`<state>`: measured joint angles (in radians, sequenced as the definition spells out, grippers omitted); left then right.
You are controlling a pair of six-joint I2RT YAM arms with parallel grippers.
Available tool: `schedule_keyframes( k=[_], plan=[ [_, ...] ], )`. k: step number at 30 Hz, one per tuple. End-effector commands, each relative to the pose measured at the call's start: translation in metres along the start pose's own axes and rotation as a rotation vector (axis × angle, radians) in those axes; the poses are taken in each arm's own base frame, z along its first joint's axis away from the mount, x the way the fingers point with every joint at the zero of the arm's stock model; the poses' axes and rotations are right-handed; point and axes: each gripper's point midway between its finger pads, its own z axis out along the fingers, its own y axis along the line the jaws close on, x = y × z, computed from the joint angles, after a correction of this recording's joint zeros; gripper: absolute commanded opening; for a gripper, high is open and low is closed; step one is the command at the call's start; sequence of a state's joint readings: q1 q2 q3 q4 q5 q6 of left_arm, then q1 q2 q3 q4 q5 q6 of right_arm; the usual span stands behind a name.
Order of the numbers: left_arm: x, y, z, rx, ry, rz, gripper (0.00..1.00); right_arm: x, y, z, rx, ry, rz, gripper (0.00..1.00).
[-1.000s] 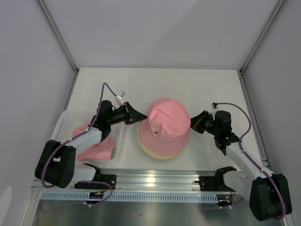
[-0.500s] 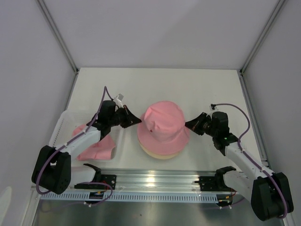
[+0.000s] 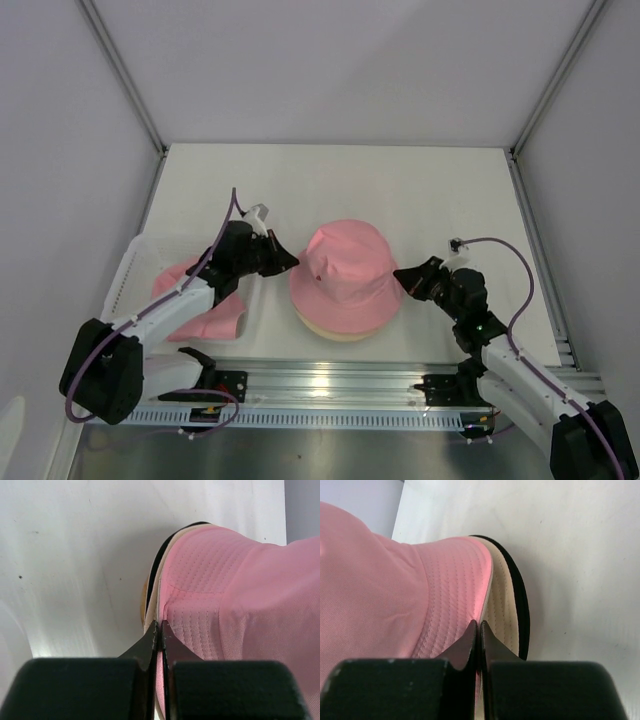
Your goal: Stack the hats
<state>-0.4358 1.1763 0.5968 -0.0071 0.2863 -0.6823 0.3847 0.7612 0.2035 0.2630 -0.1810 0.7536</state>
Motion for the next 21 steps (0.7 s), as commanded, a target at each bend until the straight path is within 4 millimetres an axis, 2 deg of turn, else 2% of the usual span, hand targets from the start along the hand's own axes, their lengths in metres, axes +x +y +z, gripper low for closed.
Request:
schedule_keyframes(
  k=[1,7,10,12,13,14,16,17,18,19,20,21],
  plan=[
    [-0.022,0.021,-0.003,-0.118,-0.097,0.11,0.01,-0.009,-0.029,0.0,0.112,-0.082,-0.102,0.0],
    [-0.057,-0.001,0.004,-0.042,-0.218,0.169,0.01,-0.028,-0.036,0.007,0.167,-0.141,-0.188,0.0],
    [-0.063,-0.007,0.014,-0.02,-0.213,0.196,0.01,-0.031,-0.034,0.015,0.164,-0.137,-0.202,0.02],
    [-0.067,-0.009,0.017,-0.017,-0.214,0.207,0.01,-0.03,-0.033,0.02,0.16,-0.122,-0.207,0.08],
    [-0.069,-0.011,0.018,-0.012,-0.218,0.208,0.01,-0.03,-0.034,0.021,0.163,-0.119,-0.21,0.12],
    [-0.072,-0.013,0.019,-0.005,-0.226,0.212,0.01,-0.031,-0.032,0.021,0.163,-0.119,-0.21,0.23],
    [-0.075,-0.018,0.019,0.006,-0.225,0.214,0.03,-0.034,-0.03,0.02,0.165,-0.116,-0.21,0.34],
    [-0.077,-0.023,0.018,0.02,-0.224,0.223,0.08,-0.037,-0.028,0.018,0.172,-0.12,-0.211,0.49],
    [-0.075,-0.022,0.017,0.012,-0.209,0.221,0.15,-0.04,-0.027,0.015,0.197,-0.109,-0.207,0.55],
    [-0.078,-0.026,0.011,0.021,-0.221,0.225,0.28,-0.049,-0.019,0.01,0.191,-0.13,-0.206,0.59],
    [-0.08,-0.027,0.007,0.016,-0.229,0.219,0.35,-0.056,-0.014,0.006,0.196,-0.146,-0.213,0.66],
    [-0.076,-0.023,0.003,-0.007,-0.217,0.207,0.44,-0.054,-0.018,-0.001,0.237,-0.121,-0.203,0.71]
  ],
)
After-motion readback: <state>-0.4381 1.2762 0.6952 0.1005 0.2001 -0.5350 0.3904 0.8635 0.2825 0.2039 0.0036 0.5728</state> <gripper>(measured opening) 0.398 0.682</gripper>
